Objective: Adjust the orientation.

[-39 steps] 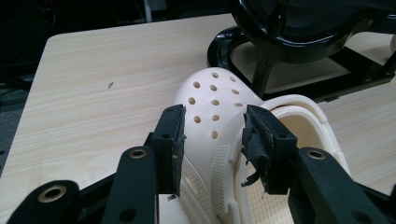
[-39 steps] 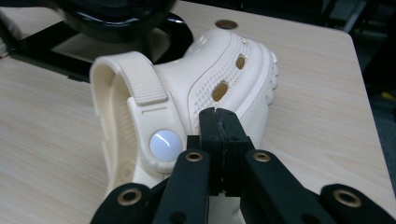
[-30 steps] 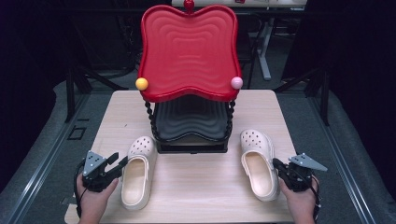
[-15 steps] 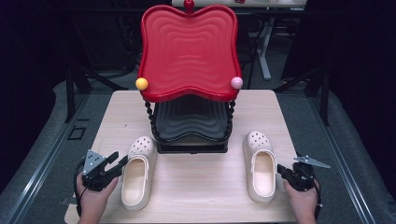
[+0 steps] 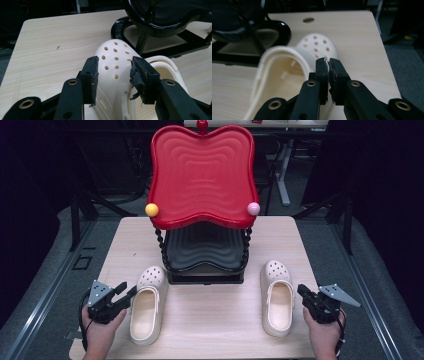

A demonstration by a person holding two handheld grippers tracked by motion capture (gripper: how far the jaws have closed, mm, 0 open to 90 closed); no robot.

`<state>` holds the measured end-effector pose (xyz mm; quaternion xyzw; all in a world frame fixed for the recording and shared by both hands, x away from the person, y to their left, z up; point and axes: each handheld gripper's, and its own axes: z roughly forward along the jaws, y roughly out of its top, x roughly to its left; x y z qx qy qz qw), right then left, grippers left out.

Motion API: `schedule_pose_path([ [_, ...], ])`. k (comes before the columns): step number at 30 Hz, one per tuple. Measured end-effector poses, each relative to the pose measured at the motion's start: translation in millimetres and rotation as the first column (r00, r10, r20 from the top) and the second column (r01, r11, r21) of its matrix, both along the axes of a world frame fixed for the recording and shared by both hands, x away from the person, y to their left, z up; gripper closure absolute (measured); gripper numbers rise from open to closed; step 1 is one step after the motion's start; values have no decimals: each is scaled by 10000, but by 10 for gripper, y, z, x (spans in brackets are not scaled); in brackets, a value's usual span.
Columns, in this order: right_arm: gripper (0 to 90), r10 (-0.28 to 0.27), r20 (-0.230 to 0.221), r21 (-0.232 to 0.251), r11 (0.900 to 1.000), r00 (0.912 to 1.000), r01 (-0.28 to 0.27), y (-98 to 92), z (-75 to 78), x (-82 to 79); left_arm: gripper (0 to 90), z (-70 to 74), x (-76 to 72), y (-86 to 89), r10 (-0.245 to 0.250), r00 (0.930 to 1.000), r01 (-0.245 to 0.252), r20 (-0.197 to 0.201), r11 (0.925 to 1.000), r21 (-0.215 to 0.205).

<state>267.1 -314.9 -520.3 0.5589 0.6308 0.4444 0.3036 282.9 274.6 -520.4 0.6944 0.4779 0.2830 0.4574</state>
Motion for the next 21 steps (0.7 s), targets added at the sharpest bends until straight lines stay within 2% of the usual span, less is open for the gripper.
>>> schedule_pose_path([
  [1, 867, 103, 129, -16, 9999, 9999, -103, 36, 26, 3, 572, 0, 4, 0, -11, 10000, 11, 24, 10000, -17],
  [3, 879, 398, -4, -225, 9990, 9992, -398, 121, 26, 47, 570, 4, 0, 0, 3, 10000, -3, 36, 10000, 20],
  [5, 886, 356, -108, -380, 9986, 9993, -360, 151, 1, 70, 569, 8, -9, -2, 26, 10000, -26, 54, 10000, 29],
  [12, 886, 322, -134, -73, 9995, 9994, -323, 124, -28, 98, 569, 30, -52, -12, 77, 9999, -78, 132, 9999, 96],
  [14, 829, 316, -49, -78, 9995, 9995, -317, 127, -16, 80, 569, 36, -60, -11, 88, 9999, -89, 145, 9999, 88],
  [16, 815, 325, 13, -58, 9995, 9995, -325, 133, -8, 71, 569, 38, -62, -8, 96, 9999, -97, 142, 9999, 79],
  [17, 763, 292, 110, -398, 9988, 9995, -287, 149, 13, 40, 569, 34, -60, -7, 86, 9998, -86, 164, 10000, 44],
  [18, 763, 292, 110, -398, 9988, 9995, -287, 149, 13, 40, 569, 33, -59, -5, 80, 9999, -81, 138, 10000, 50],
  [21, 685, 341, 105, -695, 9970, 9994, -333, 189, 29, -12, 569, 32, -61, -5, 60, 9999, -60, 107, 10000, 32],
])
